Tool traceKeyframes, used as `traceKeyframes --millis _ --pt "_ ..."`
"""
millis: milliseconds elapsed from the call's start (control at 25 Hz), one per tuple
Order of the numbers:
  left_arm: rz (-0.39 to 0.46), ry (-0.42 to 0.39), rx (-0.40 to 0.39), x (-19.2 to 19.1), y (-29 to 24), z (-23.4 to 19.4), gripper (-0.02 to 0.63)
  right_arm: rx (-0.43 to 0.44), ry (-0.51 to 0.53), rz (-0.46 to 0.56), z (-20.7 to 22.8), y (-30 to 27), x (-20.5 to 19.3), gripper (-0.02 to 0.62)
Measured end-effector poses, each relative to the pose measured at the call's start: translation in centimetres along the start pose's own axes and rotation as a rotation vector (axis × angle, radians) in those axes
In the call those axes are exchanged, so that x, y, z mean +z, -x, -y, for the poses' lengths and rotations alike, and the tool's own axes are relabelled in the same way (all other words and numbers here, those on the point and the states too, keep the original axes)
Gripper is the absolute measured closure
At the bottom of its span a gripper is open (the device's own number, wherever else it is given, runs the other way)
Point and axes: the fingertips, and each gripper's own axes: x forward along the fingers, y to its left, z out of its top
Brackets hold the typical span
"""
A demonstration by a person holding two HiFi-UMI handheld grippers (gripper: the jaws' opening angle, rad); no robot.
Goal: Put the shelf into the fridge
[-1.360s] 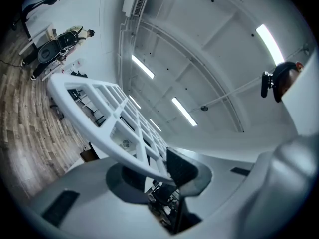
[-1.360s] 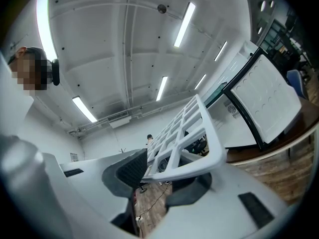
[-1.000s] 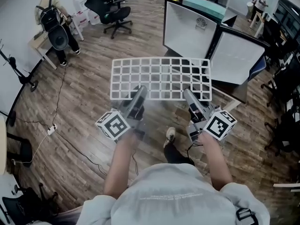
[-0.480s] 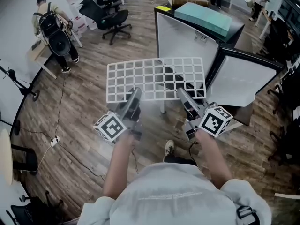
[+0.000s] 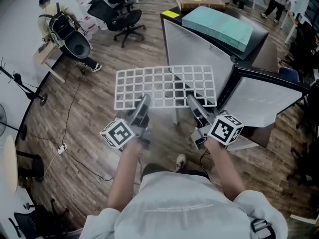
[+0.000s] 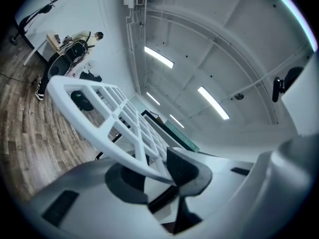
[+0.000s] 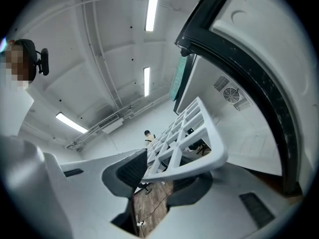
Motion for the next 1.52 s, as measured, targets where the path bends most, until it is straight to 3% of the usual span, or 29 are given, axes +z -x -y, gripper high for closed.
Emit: traceKeyframes --millis 480,840,1200,1520 --pt "-0.09 0.033 -0.003 -1.7 -5.1 -3.4 0.5 -0.113 -0.058 0.015 5.1 -1.1 0.0 0.465" --pt "-0.231 0.089 -0.116 -2.9 -10.6 -5.9 0.5 -0.277 -0.068 0.09 8.7 -1.7 0.0 0.465" --pt "-0.399 0.091 -0.192 -3.4 -13.8 -10.3 0.5 -0.423 -0.108 0.194 10.6 -3.0 -2.0 0.465" --pt "-0.518 0.146 -0.288 -5.4 -16.2 -11.9 0.5 -0.564 -0.107 0.259 12.0 -2.9 -3.4 0.465"
